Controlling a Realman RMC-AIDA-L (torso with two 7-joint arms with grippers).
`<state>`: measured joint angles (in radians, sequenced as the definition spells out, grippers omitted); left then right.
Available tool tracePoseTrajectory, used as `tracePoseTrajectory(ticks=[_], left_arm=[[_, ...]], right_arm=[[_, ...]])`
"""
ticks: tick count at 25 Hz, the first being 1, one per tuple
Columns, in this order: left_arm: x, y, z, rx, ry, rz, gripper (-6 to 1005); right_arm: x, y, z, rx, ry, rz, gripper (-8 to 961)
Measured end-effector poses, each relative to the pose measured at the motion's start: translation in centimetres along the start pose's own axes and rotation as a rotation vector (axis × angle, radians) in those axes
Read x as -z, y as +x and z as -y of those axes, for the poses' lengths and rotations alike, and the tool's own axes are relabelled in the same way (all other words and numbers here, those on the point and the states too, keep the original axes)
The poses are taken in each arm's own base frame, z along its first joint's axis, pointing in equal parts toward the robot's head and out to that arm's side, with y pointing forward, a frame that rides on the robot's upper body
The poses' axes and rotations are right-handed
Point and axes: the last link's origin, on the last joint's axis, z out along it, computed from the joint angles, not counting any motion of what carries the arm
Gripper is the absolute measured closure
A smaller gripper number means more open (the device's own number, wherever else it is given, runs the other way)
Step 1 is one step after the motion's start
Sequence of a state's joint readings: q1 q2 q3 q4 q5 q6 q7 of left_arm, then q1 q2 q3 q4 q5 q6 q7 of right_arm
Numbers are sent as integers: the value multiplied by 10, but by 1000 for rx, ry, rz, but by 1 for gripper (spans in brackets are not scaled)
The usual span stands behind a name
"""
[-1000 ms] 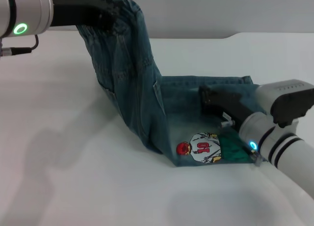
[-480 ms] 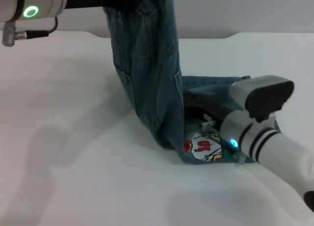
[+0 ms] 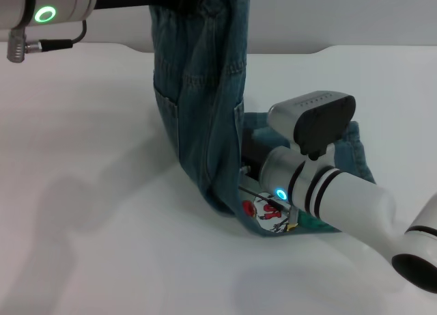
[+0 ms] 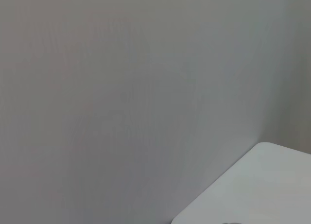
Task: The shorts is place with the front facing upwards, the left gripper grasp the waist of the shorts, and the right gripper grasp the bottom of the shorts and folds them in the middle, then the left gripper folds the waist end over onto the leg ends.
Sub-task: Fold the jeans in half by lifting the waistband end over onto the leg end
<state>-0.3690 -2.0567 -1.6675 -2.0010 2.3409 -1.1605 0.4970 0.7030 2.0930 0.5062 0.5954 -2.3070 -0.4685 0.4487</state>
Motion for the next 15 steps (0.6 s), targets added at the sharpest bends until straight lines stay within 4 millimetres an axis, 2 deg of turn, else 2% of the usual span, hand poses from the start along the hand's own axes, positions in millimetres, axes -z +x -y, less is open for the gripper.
tracePoseTrajectory(ticks=[7, 10, 12, 15], left_arm=[[0, 0, 0, 2, 1, 0, 958], [0, 0, 1, 2, 2, -1, 958], [0, -1, 1, 4, 3, 0, 958], [0, -6, 2, 7, 6, 9, 958]], right_arm=[[-6, -5, -12, 22, -45, -6, 953], [-7, -6, -12, 21, -45, -7, 954], [-4, -5, -2, 8, -12, -2, 955], [6, 1, 27, -19, 79, 9, 955]])
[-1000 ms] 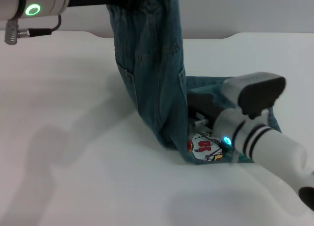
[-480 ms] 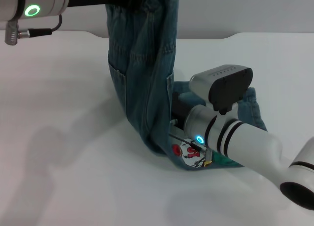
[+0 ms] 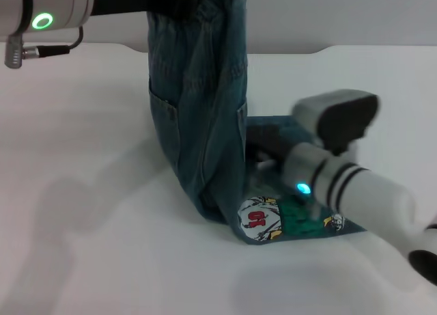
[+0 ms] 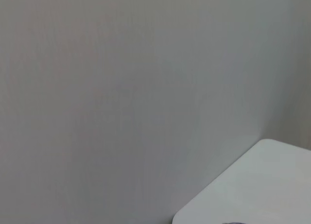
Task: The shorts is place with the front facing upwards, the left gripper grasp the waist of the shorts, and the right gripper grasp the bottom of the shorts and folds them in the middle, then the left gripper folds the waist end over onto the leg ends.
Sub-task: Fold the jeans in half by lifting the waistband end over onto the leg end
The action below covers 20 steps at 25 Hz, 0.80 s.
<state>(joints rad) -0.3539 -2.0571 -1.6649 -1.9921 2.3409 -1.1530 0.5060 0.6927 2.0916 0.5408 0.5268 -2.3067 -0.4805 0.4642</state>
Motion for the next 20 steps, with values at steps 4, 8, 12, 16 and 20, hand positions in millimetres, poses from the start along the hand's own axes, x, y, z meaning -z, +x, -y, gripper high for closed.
tracePoseTrajectory(ticks=[4, 8, 12, 16, 20], left_arm=[[-1, -5, 1, 9, 2, 9, 958], [-3, -8, 3, 18, 4, 16, 958], [-9, -16, 2, 29, -1, 25, 959], [-15, -22, -4, 55, -29, 22, 959], [-20, -29, -21, 62, -87, 25, 959]], right_arm=[[22, 5, 54, -42, 157, 43, 954], [36, 4, 81, -46, 232, 89, 954], [57, 0, 108, -21, 305, 179, 953], [85, 2, 134, -9, 437, 264, 953], [113, 5, 157, -25, 552, 316, 954]])
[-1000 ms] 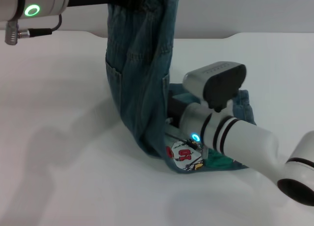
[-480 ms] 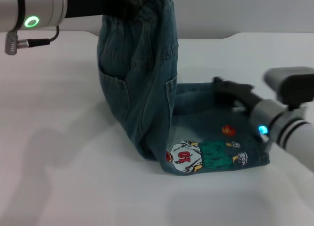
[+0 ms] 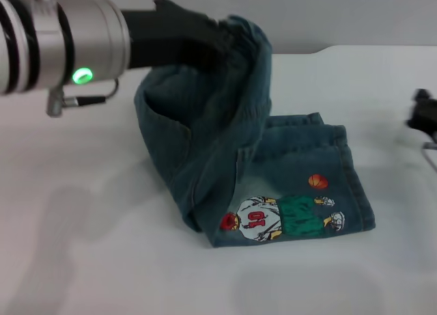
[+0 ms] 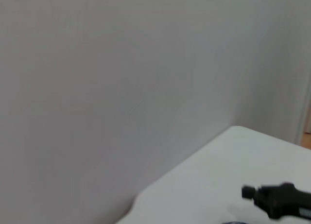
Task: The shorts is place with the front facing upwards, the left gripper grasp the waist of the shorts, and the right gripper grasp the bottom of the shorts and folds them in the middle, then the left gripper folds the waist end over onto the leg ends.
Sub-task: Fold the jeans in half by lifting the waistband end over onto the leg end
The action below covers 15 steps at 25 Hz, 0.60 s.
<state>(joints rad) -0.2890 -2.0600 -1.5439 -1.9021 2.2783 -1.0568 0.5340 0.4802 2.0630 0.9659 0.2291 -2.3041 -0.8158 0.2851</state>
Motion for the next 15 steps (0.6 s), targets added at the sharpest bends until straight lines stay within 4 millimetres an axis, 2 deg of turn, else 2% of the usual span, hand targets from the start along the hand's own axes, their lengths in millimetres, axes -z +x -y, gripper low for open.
tracePoseTrajectory(ticks=[4, 9, 15], left_arm=[[0, -1, -18, -1, -60, -8, 959], [-4, -5, -31, 5, -100, -10, 959], [-11, -11, -46, 2, -136, -9, 959]], right_arm=[[17, -2, 39, -13, 117, 46, 954], [30, 0, 53, -12, 153, 65, 954], [40, 3, 59, -10, 165, 84, 953]])
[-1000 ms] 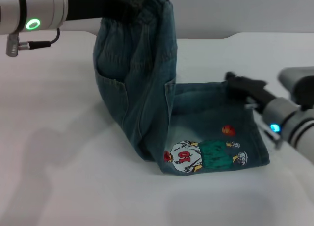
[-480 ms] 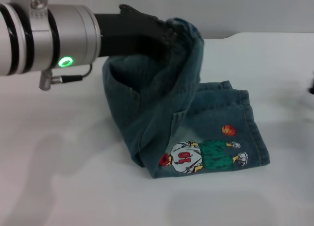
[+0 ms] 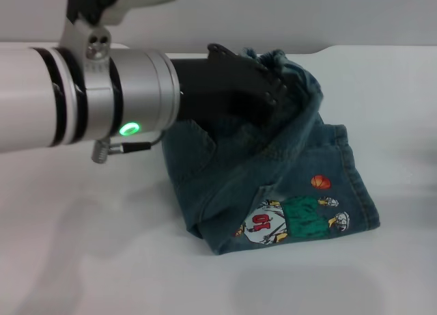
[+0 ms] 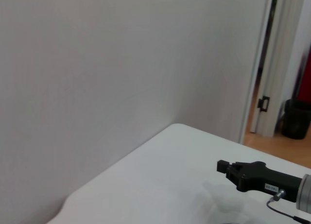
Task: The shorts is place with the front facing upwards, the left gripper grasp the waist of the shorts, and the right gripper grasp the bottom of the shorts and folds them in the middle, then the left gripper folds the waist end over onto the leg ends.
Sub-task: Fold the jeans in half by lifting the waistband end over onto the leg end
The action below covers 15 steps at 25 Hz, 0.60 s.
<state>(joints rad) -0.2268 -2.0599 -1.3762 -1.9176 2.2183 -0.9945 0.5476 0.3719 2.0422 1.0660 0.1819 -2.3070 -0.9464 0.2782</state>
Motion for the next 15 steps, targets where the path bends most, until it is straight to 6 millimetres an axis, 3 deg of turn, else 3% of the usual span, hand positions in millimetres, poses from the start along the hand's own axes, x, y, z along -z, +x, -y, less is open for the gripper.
tracePoseTrajectory(ticks=[4, 15], left_arm=[[-7, -6, -5, 15, -23, 3, 958], [-39, -23, -27, 53, -163, 15, 958]], right_arm=[[11, -2, 6, -3, 9, 47, 953], [17, -1, 10, -7, 21, 61, 954]])
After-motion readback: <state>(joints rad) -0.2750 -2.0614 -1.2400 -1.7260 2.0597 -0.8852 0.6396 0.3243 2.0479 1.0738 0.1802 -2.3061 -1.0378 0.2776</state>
